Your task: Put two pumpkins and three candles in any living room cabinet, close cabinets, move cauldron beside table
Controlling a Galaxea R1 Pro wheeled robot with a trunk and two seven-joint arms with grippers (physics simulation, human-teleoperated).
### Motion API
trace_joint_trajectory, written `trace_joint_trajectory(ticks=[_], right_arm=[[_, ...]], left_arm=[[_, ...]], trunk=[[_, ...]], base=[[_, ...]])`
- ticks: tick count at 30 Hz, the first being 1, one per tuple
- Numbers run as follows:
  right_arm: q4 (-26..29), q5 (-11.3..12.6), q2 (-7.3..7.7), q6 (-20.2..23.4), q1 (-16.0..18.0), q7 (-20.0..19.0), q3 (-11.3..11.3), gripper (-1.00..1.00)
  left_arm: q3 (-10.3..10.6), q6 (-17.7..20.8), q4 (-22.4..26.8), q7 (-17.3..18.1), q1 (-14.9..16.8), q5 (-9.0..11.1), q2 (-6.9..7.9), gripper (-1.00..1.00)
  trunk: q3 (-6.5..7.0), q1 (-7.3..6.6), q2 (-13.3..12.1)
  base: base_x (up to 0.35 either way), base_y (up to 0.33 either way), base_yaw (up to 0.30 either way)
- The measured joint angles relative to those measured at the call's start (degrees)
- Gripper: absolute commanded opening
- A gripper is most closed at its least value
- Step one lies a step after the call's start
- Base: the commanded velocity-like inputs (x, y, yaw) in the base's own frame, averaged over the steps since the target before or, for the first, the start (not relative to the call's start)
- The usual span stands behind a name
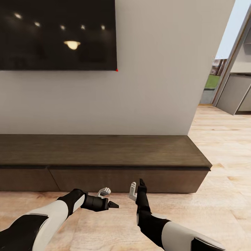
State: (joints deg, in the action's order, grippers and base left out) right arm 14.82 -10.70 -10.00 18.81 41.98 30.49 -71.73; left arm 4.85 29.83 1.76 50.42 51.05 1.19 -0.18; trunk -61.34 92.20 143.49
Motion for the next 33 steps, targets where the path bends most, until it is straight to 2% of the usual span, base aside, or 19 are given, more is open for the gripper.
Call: trace_joint_trajectory(ticks=[10, 21, 33], right_arm=[[-0.01, 0.08, 0.00, 0.00, 0.00, 0.20, -0.10, 1.00], [-0.08, 0.15, 0.00, 0.00, 0.00, 0.13, -0.17, 1.00], [-0.05, 0.19, 0.00, -0.10, 0.00, 0.12, -0.28, 1.00]], left_arm=[[0.00, -0.03, 0.00, 0.00, 0.00, 0.00, -0.01, 1.00], [0.00, -0.01, 0.00, 0.06, 0.00, 0.00, -0.01, 1.00], [0.00, -0.09, -0.03, 0.60, 0.00, 0.00, 0.08, 1.00]], trunk=[[0.00, 0.00, 0.00], [0.00, -0.01, 0.00], [0.00, 0.00, 0.00]], base=[[0.002, 0.000, 0.000], [0.138, 0.000, 0.000], [0.023, 0.000, 0.000]])
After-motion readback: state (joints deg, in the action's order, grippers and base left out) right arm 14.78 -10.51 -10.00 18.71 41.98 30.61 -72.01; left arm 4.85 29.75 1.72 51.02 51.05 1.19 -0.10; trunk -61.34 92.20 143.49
